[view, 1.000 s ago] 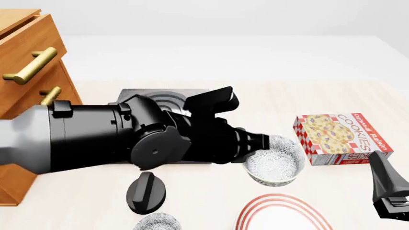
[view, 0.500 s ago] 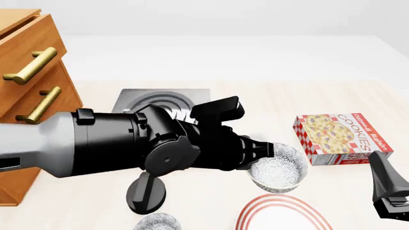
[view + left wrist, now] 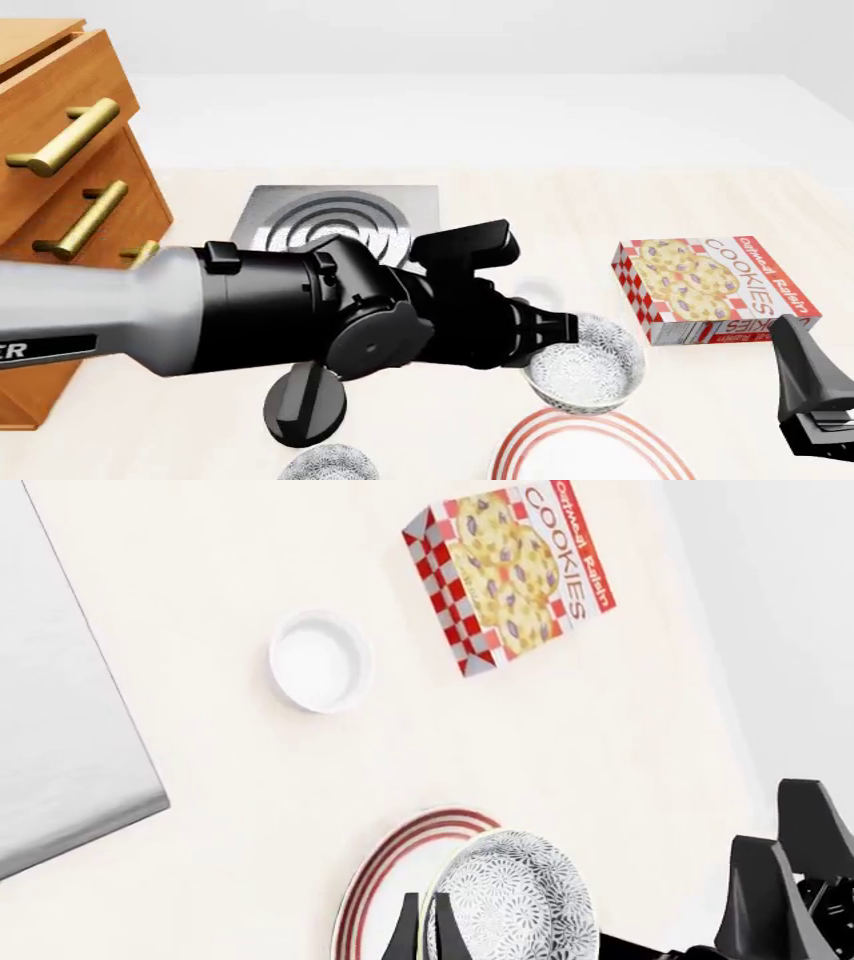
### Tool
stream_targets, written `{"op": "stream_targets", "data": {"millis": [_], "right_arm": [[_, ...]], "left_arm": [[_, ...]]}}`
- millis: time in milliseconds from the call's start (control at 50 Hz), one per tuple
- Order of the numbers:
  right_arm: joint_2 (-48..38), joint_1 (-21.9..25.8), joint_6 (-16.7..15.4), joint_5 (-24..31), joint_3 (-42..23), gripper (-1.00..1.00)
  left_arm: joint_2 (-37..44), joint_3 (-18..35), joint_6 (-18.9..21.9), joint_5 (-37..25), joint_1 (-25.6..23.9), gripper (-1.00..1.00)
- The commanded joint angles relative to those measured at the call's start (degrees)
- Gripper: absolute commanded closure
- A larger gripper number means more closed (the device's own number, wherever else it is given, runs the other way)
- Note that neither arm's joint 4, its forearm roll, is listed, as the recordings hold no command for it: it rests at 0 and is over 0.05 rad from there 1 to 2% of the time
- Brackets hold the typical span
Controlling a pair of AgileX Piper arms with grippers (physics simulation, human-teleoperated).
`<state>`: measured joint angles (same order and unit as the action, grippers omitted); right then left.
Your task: Pick the akita bowl on the wooden cabinet and place it on the plate.
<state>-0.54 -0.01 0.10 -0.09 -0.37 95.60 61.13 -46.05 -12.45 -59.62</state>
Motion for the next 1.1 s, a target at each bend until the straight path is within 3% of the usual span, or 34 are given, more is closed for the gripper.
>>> {"op": "stream_targets", "data": {"millis": [20, 1100], "right_arm": [[0.0, 0.01, 0.0, 0.0, 0.0, -1.0], [-0.01, 0.01, -0.01, 0.0, 0.0, -1.0]], "left_arm": [[1.05, -0.08, -0.06, 1.08, -0.59, 1.0], [4.53, -0.61, 0.42, 2.75, -2.86, 1.0]]}}
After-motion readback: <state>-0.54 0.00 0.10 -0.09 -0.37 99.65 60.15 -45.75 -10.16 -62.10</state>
